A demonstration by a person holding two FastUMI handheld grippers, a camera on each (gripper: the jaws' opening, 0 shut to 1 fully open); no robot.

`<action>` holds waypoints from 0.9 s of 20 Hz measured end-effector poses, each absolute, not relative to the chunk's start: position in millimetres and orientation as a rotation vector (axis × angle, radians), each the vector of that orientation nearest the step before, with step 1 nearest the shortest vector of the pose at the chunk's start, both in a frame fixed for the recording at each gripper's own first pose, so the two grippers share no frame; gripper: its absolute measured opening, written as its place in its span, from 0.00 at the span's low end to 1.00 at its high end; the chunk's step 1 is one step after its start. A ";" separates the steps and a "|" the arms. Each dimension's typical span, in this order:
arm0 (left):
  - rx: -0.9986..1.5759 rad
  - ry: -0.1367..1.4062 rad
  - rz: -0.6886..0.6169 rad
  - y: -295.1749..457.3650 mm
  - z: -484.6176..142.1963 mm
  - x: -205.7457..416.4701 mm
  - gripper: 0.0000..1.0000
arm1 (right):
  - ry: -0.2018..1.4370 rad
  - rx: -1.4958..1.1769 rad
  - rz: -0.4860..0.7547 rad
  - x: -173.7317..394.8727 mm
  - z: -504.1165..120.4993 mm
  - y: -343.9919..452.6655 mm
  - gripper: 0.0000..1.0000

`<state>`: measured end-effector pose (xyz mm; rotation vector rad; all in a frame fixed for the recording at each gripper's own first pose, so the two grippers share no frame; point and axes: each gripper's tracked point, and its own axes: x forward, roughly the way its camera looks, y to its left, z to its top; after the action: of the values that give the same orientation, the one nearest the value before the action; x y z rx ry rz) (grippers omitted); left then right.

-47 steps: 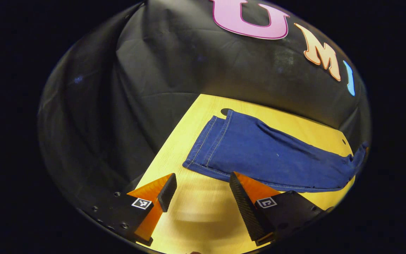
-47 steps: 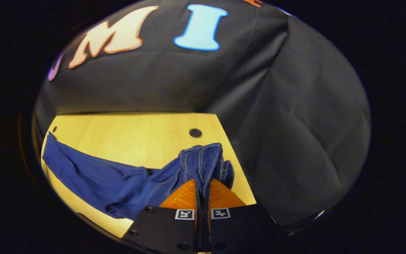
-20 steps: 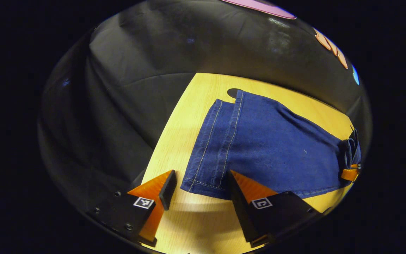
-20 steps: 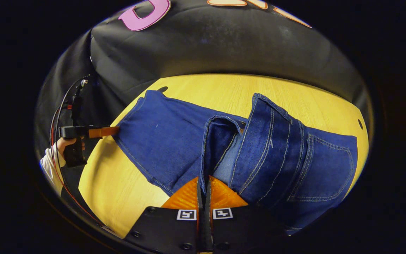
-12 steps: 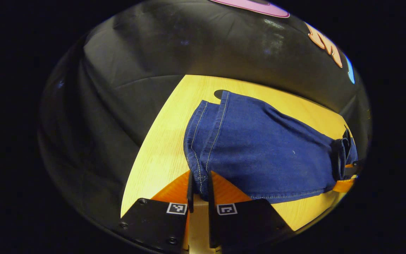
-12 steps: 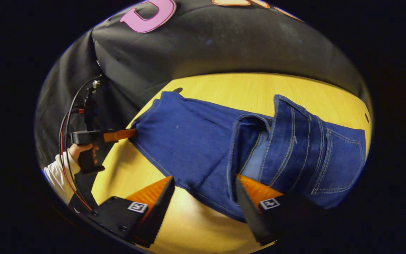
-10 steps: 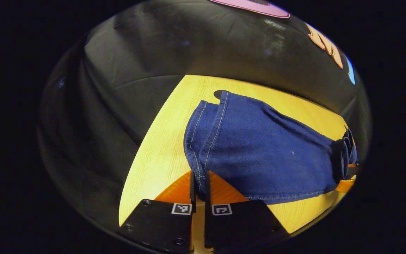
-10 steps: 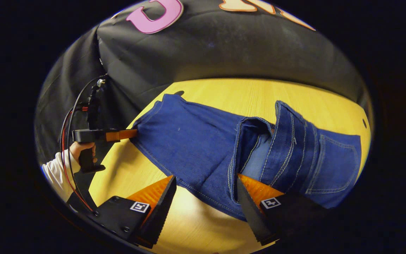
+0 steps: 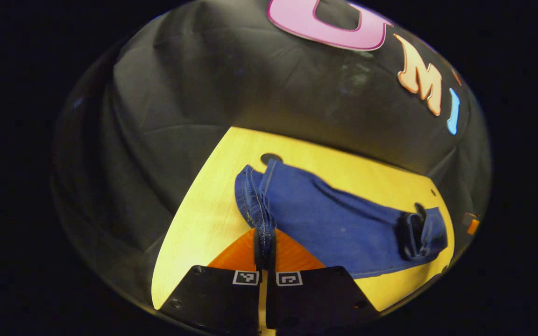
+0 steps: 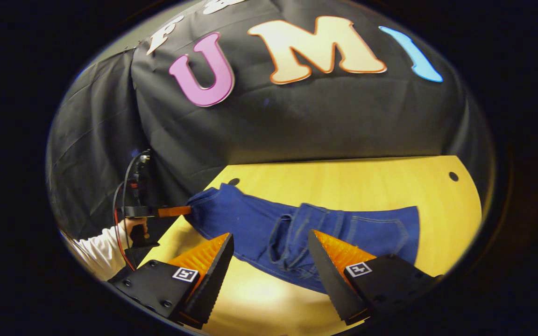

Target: Grasp the waist and the cuffs of the jeans and fold them to make the two legs overlap; first hold the waist and fold one-third of the jeans toward the cuffs, then hold the cuffs and fold the remaining one-third in the same direction to finish folding.

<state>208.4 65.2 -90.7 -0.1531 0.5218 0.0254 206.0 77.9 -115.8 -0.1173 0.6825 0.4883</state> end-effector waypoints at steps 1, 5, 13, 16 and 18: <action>-0.152 0.506 0.015 55.3 -81.4 208.5 0.00 | 0.677 -0.107 0.463 206.0 -112.3 65.8 0.94; -0.173 0.454 -0.024 7.3 -45.7 208.7 0.00 | 0.659 -0.063 0.400 209.3 -90.9 -0.9 0.98; -0.080 0.352 -0.132 -163.1 23.5 213.4 0.00 | 0.667 -0.048 0.362 225.1 -64.5 -127.3 0.98; -0.055 0.320 -0.208 -244.4 46.0 213.4 0.00 | 0.656 -0.049 0.344 232.3 -54.6 -168.6 0.98; -0.025 0.309 -0.271 -300.7 50.0 207.6 0.00 | 0.647 -0.056 0.330 235.5 -50.9 -193.6 0.94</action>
<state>207.6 -300.7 50.0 -0.0252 0.3086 -0.2707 235.5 -193.6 -50.9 -0.0558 0.6474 0.3297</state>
